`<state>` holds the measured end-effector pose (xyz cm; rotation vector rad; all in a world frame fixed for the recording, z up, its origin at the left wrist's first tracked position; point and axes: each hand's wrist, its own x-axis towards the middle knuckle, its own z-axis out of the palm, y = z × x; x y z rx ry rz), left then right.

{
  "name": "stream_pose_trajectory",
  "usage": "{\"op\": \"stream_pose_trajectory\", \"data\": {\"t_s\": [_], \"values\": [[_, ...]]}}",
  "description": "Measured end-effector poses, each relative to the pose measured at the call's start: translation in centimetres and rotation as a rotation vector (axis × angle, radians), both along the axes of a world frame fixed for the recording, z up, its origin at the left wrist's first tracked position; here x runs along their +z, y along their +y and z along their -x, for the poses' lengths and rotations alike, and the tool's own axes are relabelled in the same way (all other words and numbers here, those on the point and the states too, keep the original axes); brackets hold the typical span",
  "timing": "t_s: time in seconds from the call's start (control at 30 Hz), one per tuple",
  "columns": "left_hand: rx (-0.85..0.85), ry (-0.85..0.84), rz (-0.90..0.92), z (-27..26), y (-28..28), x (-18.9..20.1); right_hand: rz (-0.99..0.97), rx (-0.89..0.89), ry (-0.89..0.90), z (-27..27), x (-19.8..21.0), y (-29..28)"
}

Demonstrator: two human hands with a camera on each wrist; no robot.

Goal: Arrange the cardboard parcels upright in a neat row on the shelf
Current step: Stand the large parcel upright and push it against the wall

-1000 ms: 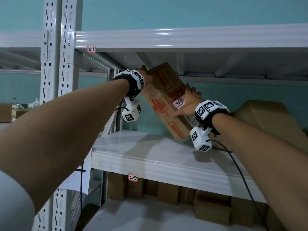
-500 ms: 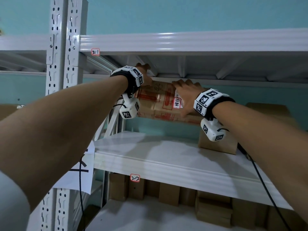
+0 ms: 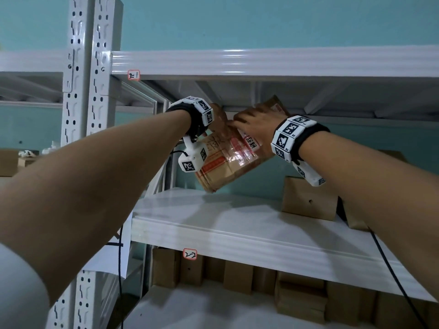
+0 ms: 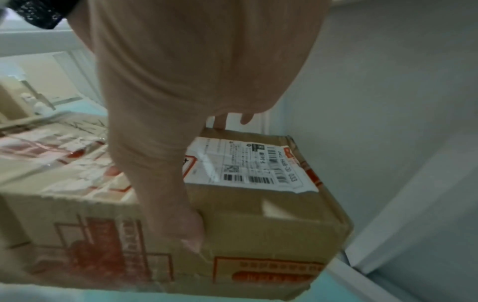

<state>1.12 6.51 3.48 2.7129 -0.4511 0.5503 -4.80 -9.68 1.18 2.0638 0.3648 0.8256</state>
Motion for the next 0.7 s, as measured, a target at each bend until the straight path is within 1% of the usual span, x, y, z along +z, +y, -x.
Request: {"op": "stream_pose_trajectory", "data": {"t_s": [0.03, 0.13, 0.17, 0.23, 0.33, 0.43, 0.5, 0.57, 0.6, 0.67, 0.7], "values": [[-0.009, 0.032, 0.024, 0.2, -0.2, 0.0, 0.062, 0.003, -0.003, 0.2, 0.0, 0.1], [-0.066, 0.080, 0.081, 0.7, -0.6, 0.2, 0.137, 0.030, -0.003, 0.6, -0.4, 0.4], [-0.072, 0.083, 0.108, 0.7, -0.8, 0.4, 0.149, 0.007, 0.017, 0.7, -0.3, 0.5], [-0.104, 0.041, 0.156, 1.0, -1.0, 0.9, 0.161, -0.013, 0.052, 0.4, -0.5, 0.6], [-0.116, -0.085, 0.197, 1.5, -1.3, 1.5, 0.213, -0.054, 0.064, -0.2, -0.9, 0.8], [-0.119, -0.109, 0.168, 1.7, -1.9, 1.6, 0.378, -0.080, -0.001, -0.8, -1.2, 1.4], [-0.102, -0.100, 0.142, 1.8, -2.2, 1.6, 0.441, 0.017, -0.066, -1.0, -1.1, 1.7], [-0.091, -0.123, 0.140, 1.8, -2.4, 1.5, 0.500, 0.091, -0.053, -1.7, -0.8, 1.7], [-0.091, -0.164, 0.127, 1.7, -2.4, 1.6, 0.536, 0.129, -0.062, -2.1, -0.8, 1.8], [-0.077, -0.241, 0.085, 1.8, -2.3, 1.7, 0.636, 0.257, -0.148, -2.5, -0.7, 2.0], [-0.066, -0.254, 0.048, 1.9, -2.3, 1.6, 0.634, 0.297, -0.133, -2.2, -0.8, 2.1]]}}
